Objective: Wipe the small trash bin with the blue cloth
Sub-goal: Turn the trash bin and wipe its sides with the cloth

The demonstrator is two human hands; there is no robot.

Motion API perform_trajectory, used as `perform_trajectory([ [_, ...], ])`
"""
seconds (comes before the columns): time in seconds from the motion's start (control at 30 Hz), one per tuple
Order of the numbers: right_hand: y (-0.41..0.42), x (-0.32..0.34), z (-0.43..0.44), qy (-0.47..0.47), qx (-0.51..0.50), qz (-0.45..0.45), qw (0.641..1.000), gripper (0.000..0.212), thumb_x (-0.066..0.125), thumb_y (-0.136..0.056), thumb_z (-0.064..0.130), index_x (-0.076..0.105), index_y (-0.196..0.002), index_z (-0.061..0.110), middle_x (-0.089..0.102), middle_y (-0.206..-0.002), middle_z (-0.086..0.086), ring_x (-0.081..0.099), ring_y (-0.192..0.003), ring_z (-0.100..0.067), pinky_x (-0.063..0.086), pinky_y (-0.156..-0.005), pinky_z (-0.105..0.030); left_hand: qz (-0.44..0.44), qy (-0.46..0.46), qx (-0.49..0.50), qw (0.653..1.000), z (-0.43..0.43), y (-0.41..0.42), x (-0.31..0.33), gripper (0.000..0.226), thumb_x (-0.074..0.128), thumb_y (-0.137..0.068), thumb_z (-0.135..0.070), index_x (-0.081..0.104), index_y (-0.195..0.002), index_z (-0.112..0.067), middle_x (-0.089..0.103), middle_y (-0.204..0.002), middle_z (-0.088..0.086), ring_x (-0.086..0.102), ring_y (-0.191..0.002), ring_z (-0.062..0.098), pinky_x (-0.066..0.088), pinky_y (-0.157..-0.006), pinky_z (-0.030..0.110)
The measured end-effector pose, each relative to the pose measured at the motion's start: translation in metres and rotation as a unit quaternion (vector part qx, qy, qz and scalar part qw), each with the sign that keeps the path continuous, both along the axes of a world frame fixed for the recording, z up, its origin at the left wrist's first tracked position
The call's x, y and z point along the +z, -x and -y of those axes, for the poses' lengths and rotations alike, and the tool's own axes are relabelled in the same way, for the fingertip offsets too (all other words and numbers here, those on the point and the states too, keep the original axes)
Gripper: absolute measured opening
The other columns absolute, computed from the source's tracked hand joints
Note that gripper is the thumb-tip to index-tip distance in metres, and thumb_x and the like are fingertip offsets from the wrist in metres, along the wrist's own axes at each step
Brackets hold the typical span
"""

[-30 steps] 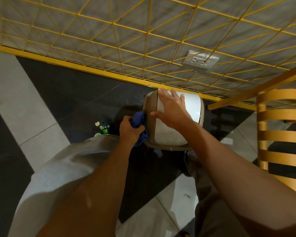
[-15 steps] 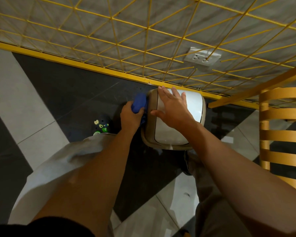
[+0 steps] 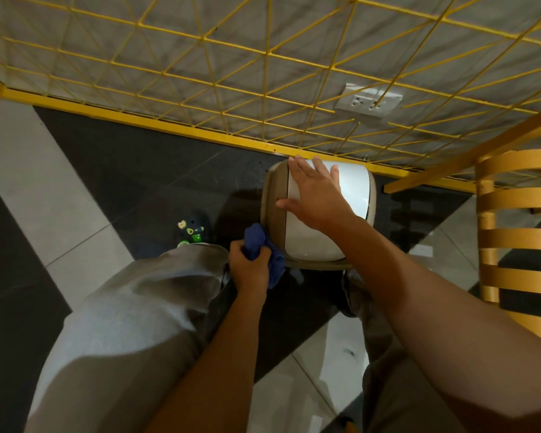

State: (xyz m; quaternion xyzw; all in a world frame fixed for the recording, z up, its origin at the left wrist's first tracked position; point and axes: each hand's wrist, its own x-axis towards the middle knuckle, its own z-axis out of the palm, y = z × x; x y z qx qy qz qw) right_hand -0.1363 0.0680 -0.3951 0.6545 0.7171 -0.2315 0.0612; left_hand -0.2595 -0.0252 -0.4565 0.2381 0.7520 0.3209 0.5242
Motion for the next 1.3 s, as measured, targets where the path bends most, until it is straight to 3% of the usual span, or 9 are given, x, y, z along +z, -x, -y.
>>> perform_trajectory([
  [0.1, 0.000, 0.001, -0.001, 0.009, 0.006, 0.005, 1.000, 0.081, 0.051, -0.088, 0.048, 0.008, -0.148, 0.016, 0.009, -0.159, -0.004, 0.001, -0.145, -0.030, 0.001, -0.115, -0.052, -0.005, -0.018, -0.056, 0.998, -0.019, 0.009, 0.000, 0.023, 0.058, -0.081, 0.000, 0.046, -0.081, -0.020, 0.051, -0.081, -0.002, 0.051, -0.083, 0.019, 0.043, -0.073, 0.030],
  [0.3, 0.001, 0.003, -0.003, 0.021, 0.011, 0.010, 1.000, 0.081, 0.050, -0.088, 0.049, 0.007, -0.148, 0.016, 0.008, -0.159, -0.003, 0.000, -0.145, -0.030, 0.001, -0.115, -0.052, -0.066, -0.031, -0.210, 0.975, -0.072, 0.022, -0.003, 0.021, 0.058, -0.083, -0.005, 0.050, -0.102, -0.002, 0.049, -0.092, 0.010, 0.046, -0.086, 0.021, 0.037, -0.078, 0.034],
  [0.4, 0.000, 0.002, -0.004, 0.024, 0.011, 0.009, 1.000, 0.081, 0.050, -0.088, 0.050, 0.008, -0.148, 0.016, 0.008, -0.159, -0.003, 0.001, -0.145, -0.030, 0.001, -0.115, -0.052, -0.090, -0.050, -0.239, 0.965, -0.091, 0.020, -0.001, 0.017, 0.059, -0.084, -0.007, 0.044, -0.090, -0.009, 0.048, -0.086, 0.009, 0.044, -0.083, 0.020, 0.035, -0.073, 0.031],
  [0.7, 0.000, 0.004, -0.005, 0.024, 0.013, 0.011, 1.000, 0.081, 0.052, -0.088, 0.048, 0.010, -0.148, 0.015, 0.010, -0.158, -0.004, 0.004, -0.145, -0.031, 0.002, -0.115, -0.054, -0.113, 0.010, -0.253, 0.961, -0.070, 0.023, -0.004, 0.026, 0.059, -0.086, -0.017, 0.051, -0.104, 0.001, 0.047, -0.086, 0.009, 0.045, -0.080, 0.021, 0.033, -0.070, 0.030],
  [0.87, 0.000, 0.003, -0.004, 0.024, 0.008, 0.002, 1.000, 0.081, 0.054, -0.088, 0.046, 0.010, -0.148, 0.016, 0.010, -0.158, -0.004, 0.003, -0.145, -0.031, 0.001, -0.115, -0.053, -0.126, -0.043, -0.185, 0.974, -0.066, 0.017, -0.003, 0.013, 0.061, -0.082, -0.009, 0.049, -0.085, -0.007, 0.048, -0.080, 0.007, 0.044, -0.073, 0.016, 0.029, -0.057, 0.019],
  [0.93, 0.000, 0.003, -0.005, 0.024, 0.008, 0.001, 1.000, 0.080, 0.054, -0.088, 0.046, 0.011, -0.148, 0.016, 0.010, -0.159, -0.004, 0.003, -0.145, -0.031, 0.001, -0.115, -0.053, -0.134, -0.068, -0.207, 0.967, -0.077, 0.016, 0.000, 0.014, 0.061, -0.081, -0.008, 0.047, -0.084, -0.008, 0.048, -0.081, 0.008, 0.044, -0.076, 0.018, 0.031, -0.063, 0.020],
  [1.03, -0.001, 0.001, -0.005, 0.019, 0.008, -0.007, 1.000, 0.080, 0.054, -0.088, 0.045, 0.011, -0.148, 0.016, 0.010, -0.158, -0.004, 0.003, -0.145, -0.031, 0.001, -0.115, -0.053, -0.163, -0.093, -0.275, 0.943, -0.103, 0.017, 0.004, 0.017, 0.063, -0.081, -0.009, 0.050, -0.091, -0.004, 0.053, -0.091, 0.016, 0.049, -0.085, 0.027, 0.039, -0.076, 0.035],
  [1.13, -0.005, 0.000, -0.004, 0.016, 0.014, -0.019, 1.000, 0.080, 0.055, -0.088, 0.044, 0.010, -0.148, 0.015, 0.010, -0.158, -0.005, 0.002, -0.145, -0.032, 0.001, -0.115, -0.053, -0.186, -0.080, -0.303, 0.931, -0.126, 0.015, 0.008, 0.029, 0.062, -0.082, -0.010, 0.052, -0.107, 0.001, 0.058, -0.112, 0.022, 0.054, -0.100, 0.032, 0.039, -0.077, 0.032],
  [1.3, -0.011, 0.000, -0.004, 0.041, 0.042, -0.023, 0.998, 0.109, 0.070, -0.071, 0.053, 0.003, -0.148, 0.015, 0.004, -0.159, -0.006, -0.003, -0.145, -0.033, -0.001, -0.114, -0.054, -0.113, -0.069, -0.145, 0.980, -0.105, 0.016, 0.024, 0.026, 0.064, -0.082, -0.020, 0.054, -0.104, -0.010, 0.059, -0.103, 0.011, 0.050, -0.088, 0.016, 0.043, -0.080, 0.031],
])
